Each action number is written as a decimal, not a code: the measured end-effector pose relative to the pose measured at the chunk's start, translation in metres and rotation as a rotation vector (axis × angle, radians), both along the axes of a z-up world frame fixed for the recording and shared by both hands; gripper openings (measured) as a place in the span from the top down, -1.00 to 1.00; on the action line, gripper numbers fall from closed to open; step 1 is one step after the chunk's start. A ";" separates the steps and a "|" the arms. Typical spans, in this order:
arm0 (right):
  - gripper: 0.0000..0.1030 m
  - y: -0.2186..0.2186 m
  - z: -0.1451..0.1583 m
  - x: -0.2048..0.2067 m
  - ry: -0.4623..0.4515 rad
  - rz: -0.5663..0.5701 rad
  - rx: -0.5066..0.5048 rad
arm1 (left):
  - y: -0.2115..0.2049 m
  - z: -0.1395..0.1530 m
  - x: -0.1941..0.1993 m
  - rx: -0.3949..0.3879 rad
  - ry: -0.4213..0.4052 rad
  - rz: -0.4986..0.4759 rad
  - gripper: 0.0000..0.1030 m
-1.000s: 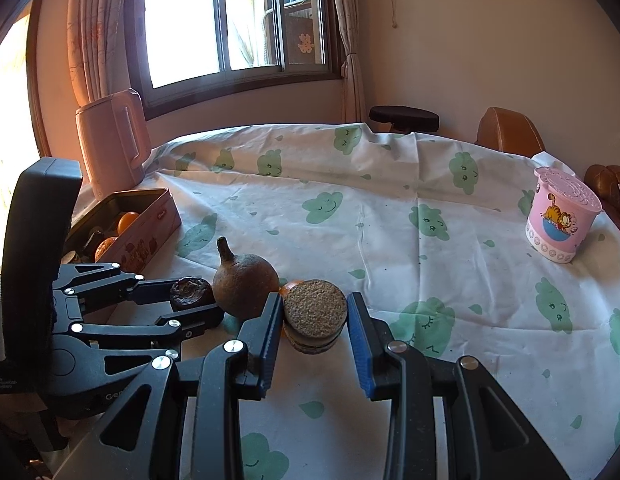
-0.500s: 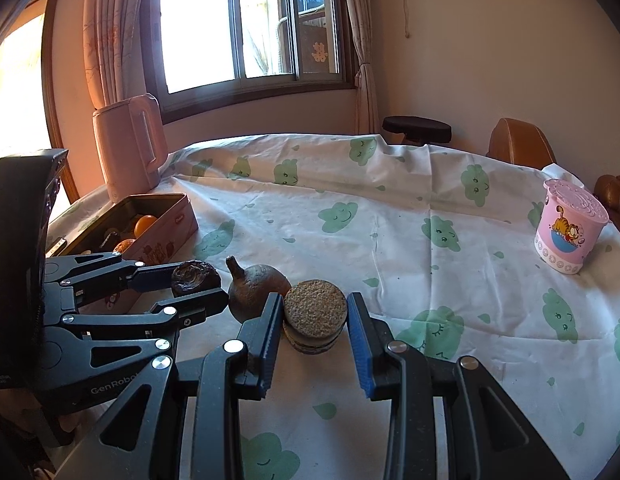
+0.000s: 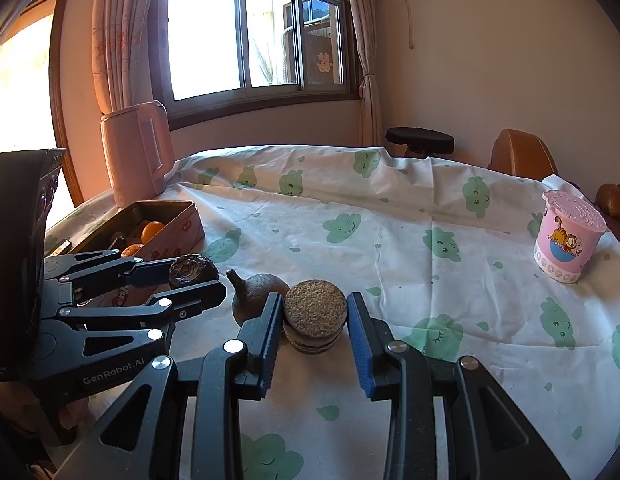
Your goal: Organize fruits
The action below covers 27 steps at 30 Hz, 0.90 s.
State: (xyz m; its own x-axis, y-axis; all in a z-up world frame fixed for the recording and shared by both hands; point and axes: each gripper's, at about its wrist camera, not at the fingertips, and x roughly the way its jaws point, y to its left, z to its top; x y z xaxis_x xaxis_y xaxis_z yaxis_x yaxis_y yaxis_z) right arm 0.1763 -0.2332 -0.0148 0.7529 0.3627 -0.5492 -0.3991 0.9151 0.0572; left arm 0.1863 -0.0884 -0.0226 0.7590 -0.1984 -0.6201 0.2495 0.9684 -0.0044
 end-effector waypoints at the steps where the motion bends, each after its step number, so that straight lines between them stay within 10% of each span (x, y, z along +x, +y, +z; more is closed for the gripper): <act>1: 0.33 0.000 0.000 0.000 -0.002 0.000 0.000 | 0.000 0.001 -0.001 0.000 -0.005 0.001 0.27; 27: 0.33 -0.003 0.007 -0.013 -0.077 0.000 0.019 | 0.005 0.012 -0.018 -0.010 -0.117 0.034 0.27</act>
State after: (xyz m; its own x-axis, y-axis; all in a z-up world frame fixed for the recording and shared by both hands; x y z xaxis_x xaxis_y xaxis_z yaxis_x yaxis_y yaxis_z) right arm 0.1631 -0.2363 -0.0076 0.7928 0.3724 -0.4825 -0.4030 0.9142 0.0434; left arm 0.1684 -0.0831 -0.0108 0.8328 -0.1766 -0.5246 0.2155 0.9764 0.0135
